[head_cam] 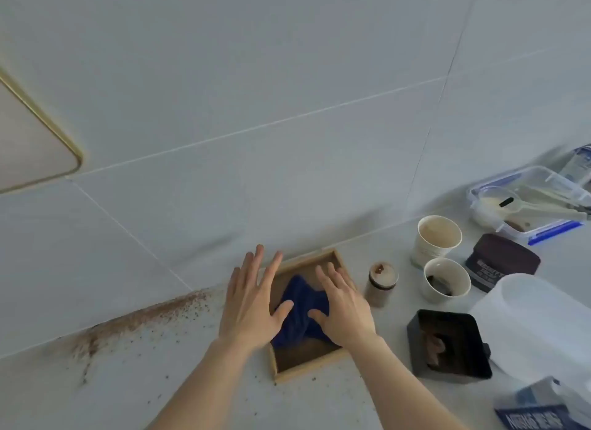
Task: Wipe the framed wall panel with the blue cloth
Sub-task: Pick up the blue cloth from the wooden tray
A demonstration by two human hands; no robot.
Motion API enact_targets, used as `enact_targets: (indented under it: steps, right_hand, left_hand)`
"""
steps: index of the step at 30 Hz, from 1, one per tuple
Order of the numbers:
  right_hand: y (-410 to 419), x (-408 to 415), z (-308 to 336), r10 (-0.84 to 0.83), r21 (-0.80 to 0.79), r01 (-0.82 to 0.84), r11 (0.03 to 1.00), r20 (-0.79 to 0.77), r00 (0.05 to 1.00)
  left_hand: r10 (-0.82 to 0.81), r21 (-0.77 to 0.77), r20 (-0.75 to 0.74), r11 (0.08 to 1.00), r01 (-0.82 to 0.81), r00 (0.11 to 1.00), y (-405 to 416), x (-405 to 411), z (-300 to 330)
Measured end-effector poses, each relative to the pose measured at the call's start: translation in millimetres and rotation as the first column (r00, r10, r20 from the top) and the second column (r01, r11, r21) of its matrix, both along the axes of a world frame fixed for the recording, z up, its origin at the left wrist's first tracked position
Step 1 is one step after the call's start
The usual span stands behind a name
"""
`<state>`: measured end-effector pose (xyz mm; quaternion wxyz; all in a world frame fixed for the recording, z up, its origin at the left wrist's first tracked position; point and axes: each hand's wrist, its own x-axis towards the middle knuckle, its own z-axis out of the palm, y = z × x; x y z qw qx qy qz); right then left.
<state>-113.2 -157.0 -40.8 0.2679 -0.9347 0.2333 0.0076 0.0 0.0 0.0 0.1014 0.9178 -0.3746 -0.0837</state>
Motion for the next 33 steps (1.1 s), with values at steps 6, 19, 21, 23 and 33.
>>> enact_targets:
  steps: [6, 19, 21, 23, 33]
  right_hand:
    - [4, -6, -37, -0.002, 0.057, 0.008, 0.998, -0.108, 0.994]
    - [13, -5, -69, -0.139, -0.014, 0.139, 0.99, 0.054, 0.989]
    - [14, -6, -65, -0.147, -0.031, 0.149, 0.988, 0.073, 0.986]
    - [12, -7, -60, -0.149, -0.068, 0.155, 0.985, 0.088, 0.985]
    - [19, 5, 27, -0.075, -0.206, 0.119, 0.971, 0.207, 0.976]
  left_hand:
    - [0.009, 0.124, -0.124, 0.992, 0.007, 0.992, -9, -17, -43]
    - [0.068, 0.248, 0.008, 0.966, -0.068, 0.998, -17, -26, -79]
    - [0.058, 0.268, 0.061, 0.961, -0.072, 0.996, -15, -25, -75]
    - [0.052, 0.257, 0.091, 0.964, -0.074, 0.994, -11, -21, -68]
    - [0.029, 0.19, 0.179, 0.98, -0.064, 0.983, 17, 15, 14]
